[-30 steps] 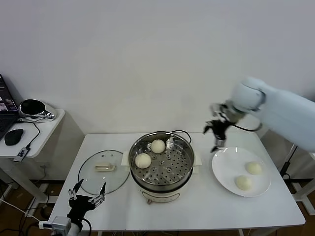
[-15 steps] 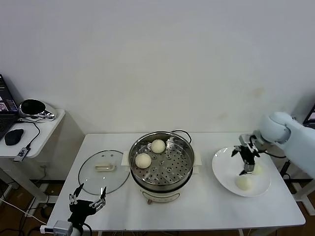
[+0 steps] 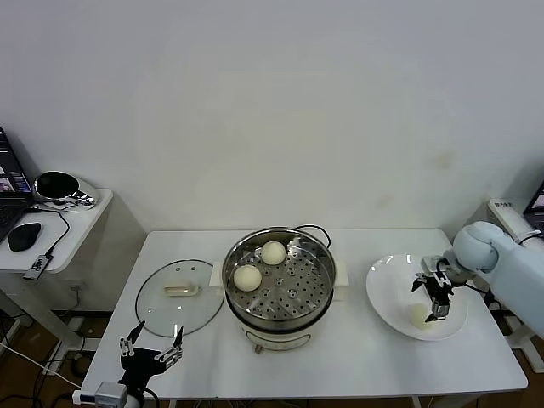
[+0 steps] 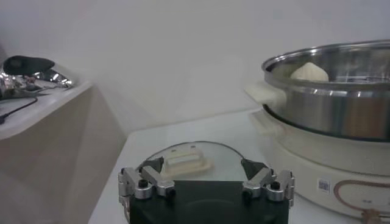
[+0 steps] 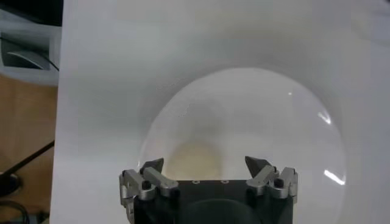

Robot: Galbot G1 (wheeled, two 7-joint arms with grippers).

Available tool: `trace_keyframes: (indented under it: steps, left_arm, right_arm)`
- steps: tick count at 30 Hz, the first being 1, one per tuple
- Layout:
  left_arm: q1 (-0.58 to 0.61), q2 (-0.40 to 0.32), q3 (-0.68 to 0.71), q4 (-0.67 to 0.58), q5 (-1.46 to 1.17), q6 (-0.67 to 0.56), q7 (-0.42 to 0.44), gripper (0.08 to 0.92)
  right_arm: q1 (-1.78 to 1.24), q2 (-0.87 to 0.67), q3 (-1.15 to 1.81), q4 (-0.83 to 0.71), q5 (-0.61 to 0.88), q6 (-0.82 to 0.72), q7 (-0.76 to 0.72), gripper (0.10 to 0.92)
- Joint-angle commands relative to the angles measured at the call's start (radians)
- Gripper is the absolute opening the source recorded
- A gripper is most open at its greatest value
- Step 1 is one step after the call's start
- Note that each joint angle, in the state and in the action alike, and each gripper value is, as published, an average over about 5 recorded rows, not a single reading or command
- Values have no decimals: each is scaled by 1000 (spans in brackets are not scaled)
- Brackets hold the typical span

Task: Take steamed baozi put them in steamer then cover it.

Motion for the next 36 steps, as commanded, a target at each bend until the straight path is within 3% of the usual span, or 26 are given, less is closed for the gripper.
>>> trace_keyframes:
  steps: [1, 23, 32, 36]
  left_arm:
    - [-2, 0, -1, 8, 1, 1, 2, 823]
    - [-10, 2, -1, 33, 0, 0, 0, 823]
    - [-11, 0, 1, 34, 0, 0, -1, 823]
    - [-11, -1, 3, 35, 1, -1, -1, 823]
  right_arm:
    - [-50, 23, 33, -58, -40, 23, 12, 823]
    - [-56, 50, 31, -95, -68, 30, 30, 822]
    - [-56, 54, 30, -103, -74, 28, 31, 639]
    - [-54, 49, 31, -101, -71, 27, 30, 599]
